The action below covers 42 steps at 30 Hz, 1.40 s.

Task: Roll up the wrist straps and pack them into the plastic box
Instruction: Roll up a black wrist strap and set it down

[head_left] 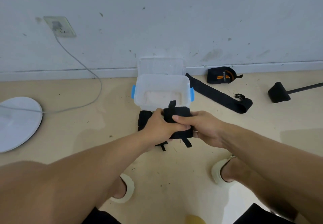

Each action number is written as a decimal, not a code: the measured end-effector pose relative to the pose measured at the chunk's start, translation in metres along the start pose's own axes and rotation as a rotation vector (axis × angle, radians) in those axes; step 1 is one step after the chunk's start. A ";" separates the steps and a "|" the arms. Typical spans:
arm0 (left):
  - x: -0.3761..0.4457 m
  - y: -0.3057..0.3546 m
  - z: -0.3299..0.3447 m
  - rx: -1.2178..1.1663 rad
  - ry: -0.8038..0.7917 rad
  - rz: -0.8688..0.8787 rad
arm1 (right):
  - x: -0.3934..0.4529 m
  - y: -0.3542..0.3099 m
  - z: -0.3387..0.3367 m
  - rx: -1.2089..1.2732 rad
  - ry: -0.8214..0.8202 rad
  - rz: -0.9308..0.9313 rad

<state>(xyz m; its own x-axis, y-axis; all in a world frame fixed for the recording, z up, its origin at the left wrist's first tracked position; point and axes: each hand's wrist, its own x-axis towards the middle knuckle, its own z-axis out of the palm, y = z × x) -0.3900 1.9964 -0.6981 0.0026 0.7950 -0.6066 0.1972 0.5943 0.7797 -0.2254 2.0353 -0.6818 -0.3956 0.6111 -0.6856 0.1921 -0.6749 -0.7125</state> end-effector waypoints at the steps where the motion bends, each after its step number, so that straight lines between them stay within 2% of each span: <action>1: 0.004 -0.008 0.003 0.009 0.020 -0.004 | 0.003 0.005 0.000 -0.003 -0.013 0.012; 5: 0.020 -0.037 0.011 0.160 0.057 -0.007 | 0.021 0.031 -0.001 -0.038 0.004 0.041; 9: 0.038 -0.063 -0.001 0.472 -0.106 -0.060 | 0.046 0.074 -0.013 -0.199 0.220 0.082; 12: 0.050 -0.096 -0.032 0.726 -0.047 -0.148 | 0.057 0.096 -0.040 -0.229 0.312 0.180; 14: 0.054 -0.118 -0.052 0.787 -0.024 -0.248 | 0.067 0.107 -0.057 -0.208 0.384 0.228; 17: 0.062 -0.149 -0.063 0.832 -0.031 -0.310 | 0.088 0.127 -0.058 -0.089 0.470 0.245; 23: 0.100 -0.183 -0.023 0.937 -0.100 -0.196 | 0.149 0.174 -0.021 0.144 0.505 0.235; 31: 0.130 -0.191 0.003 0.891 -0.203 -0.222 | 0.201 0.195 -0.017 0.120 0.543 0.274; 42: 0.133 -0.193 0.022 0.853 -0.226 -0.207 | 0.214 0.189 -0.012 0.116 0.513 0.268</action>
<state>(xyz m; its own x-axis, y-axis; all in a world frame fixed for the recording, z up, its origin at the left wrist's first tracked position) -0.4063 1.9847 -0.9321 0.0607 0.5859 -0.8081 0.8742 0.3595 0.3264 -0.2627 2.0438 -0.9647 0.1436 0.5152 -0.8450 0.1142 -0.8567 -0.5029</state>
